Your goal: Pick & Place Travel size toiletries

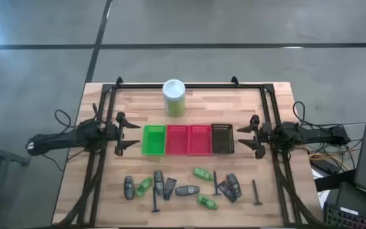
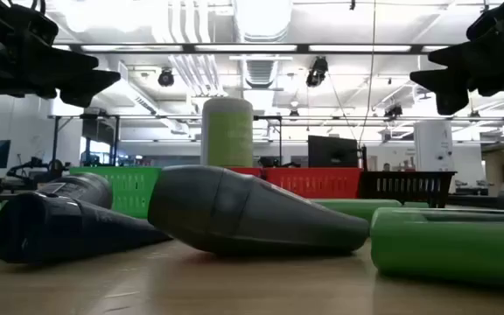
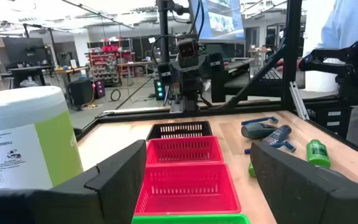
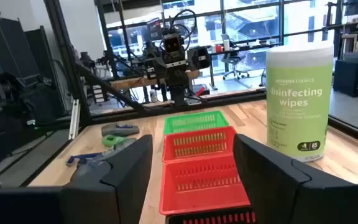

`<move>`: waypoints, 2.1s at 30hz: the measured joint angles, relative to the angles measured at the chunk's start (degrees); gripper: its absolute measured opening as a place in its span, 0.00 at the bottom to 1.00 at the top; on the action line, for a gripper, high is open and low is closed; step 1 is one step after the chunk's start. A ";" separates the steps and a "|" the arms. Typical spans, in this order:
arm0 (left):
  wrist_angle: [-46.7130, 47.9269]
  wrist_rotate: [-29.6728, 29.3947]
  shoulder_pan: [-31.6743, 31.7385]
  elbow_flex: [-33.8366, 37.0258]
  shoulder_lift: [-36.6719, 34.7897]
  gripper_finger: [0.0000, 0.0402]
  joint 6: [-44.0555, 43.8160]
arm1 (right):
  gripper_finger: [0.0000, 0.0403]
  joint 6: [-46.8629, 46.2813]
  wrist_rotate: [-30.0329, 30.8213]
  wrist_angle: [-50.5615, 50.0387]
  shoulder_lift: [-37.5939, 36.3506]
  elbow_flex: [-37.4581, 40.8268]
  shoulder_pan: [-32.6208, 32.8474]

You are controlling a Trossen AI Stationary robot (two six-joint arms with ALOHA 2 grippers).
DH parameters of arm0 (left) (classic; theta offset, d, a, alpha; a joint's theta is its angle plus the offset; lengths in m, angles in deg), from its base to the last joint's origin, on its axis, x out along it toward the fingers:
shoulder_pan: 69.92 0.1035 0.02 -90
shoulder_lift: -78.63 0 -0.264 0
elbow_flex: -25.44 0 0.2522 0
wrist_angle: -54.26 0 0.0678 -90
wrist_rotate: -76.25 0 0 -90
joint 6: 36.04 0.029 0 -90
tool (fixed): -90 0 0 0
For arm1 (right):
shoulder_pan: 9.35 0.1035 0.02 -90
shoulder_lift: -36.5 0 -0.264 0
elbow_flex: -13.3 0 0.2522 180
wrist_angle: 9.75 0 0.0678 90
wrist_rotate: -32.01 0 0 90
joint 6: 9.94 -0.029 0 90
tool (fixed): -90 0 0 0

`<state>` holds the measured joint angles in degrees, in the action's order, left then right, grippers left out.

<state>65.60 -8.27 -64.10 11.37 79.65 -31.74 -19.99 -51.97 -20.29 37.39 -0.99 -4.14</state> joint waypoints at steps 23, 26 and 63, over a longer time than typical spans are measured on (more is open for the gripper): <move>0.00 0.00 0.04 0.00 -0.01 0.73 0.00 | 0.69 -0.02 0.00 0.02 0.00 0.00 0.02; 0.00 0.00 0.04 0.00 0.00 0.73 -0.01 | 0.71 0.09 0.00 0.00 0.00 0.02 0.02; 0.00 0.00 0.00 0.00 -0.02 0.73 0.00 | 0.86 -53.49 1.69 11.27 0.02 -0.03 -0.02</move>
<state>65.60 -8.27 -64.10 11.37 79.63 -31.75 -73.47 -50.28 -9.01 37.41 -1.01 -4.16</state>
